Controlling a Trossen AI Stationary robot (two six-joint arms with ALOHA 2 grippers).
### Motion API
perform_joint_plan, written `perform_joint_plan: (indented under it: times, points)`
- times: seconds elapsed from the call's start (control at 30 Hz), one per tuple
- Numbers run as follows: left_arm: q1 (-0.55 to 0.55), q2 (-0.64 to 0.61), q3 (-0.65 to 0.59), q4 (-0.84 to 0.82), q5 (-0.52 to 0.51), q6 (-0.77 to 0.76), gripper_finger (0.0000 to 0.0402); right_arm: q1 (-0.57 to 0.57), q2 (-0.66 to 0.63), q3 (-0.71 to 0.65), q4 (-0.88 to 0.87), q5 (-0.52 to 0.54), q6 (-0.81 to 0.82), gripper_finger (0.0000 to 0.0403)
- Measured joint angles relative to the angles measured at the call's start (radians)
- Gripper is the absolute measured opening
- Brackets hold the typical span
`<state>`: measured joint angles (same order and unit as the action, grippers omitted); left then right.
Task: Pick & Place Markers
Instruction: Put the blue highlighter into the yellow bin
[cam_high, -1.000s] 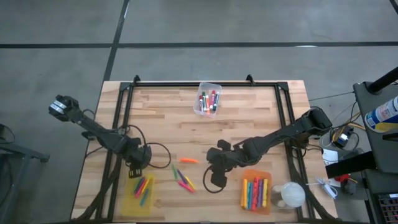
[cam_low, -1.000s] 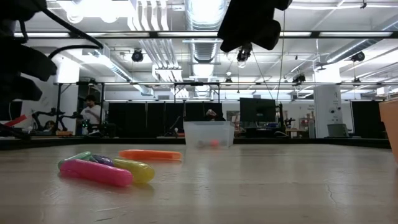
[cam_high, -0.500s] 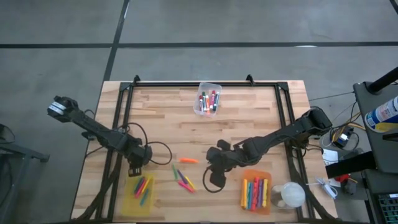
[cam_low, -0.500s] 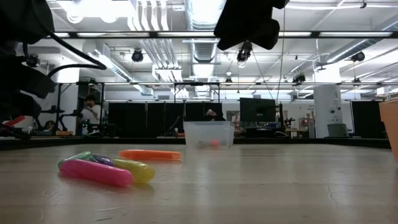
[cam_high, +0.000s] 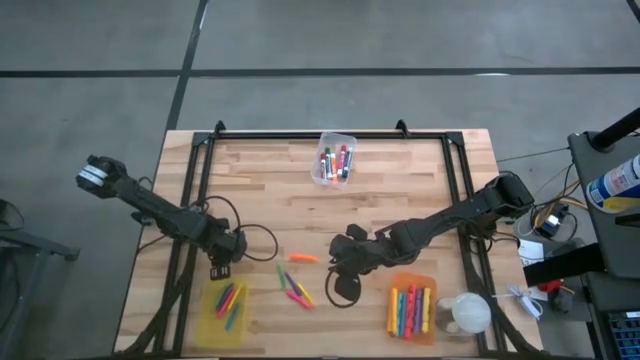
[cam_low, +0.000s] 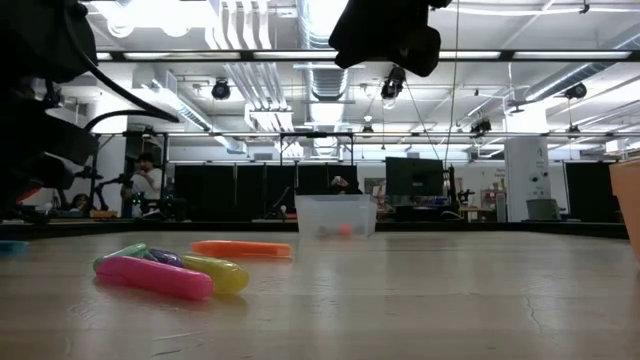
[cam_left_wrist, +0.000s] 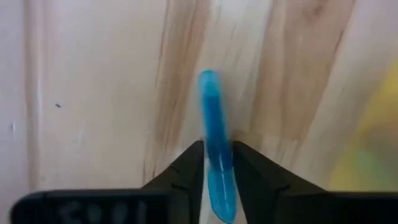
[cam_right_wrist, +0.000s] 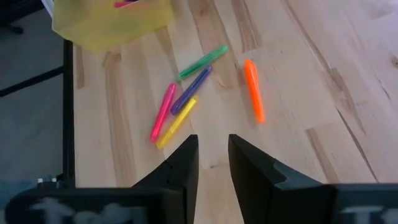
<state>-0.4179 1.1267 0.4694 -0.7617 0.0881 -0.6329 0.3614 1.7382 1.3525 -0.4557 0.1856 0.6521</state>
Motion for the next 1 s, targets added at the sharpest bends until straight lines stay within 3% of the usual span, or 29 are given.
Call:
perform_joint_plan:
  times: [0.23, 0.47, 0.73, 0.87, 1.0]
  points:
    - [0.01, -0.001, 0.001, 0.0, -0.011, -0.1, 0.0026, 0.0, 0.0, 0.0, 0.008, 0.0, 0.0, 0.007]
    - [0.021, -0.01, 0.026, 0.009, -0.04, -0.202, 0.003, -0.002, 0.0, 0.0, 0.026, 0.003, 0.0, 0.0068]
    - [0.021, -0.058, 0.184, -0.114, -0.041, -0.363, 0.0029, -0.018, 0.0, 0.0, 0.028, 0.026, -0.021, 0.0068]
    - [0.015, -0.079, 0.289, -0.183, 0.016, -0.457, 0.0029, -0.025, 0.0, -0.001, 0.029, 0.027, -0.028, 0.0068]
    - [-0.001, -0.086, 0.365, -0.191, 0.111, -0.673, 0.0028, -0.026, 0.0, -0.001, 0.028, 0.027, -0.032, 0.0068]
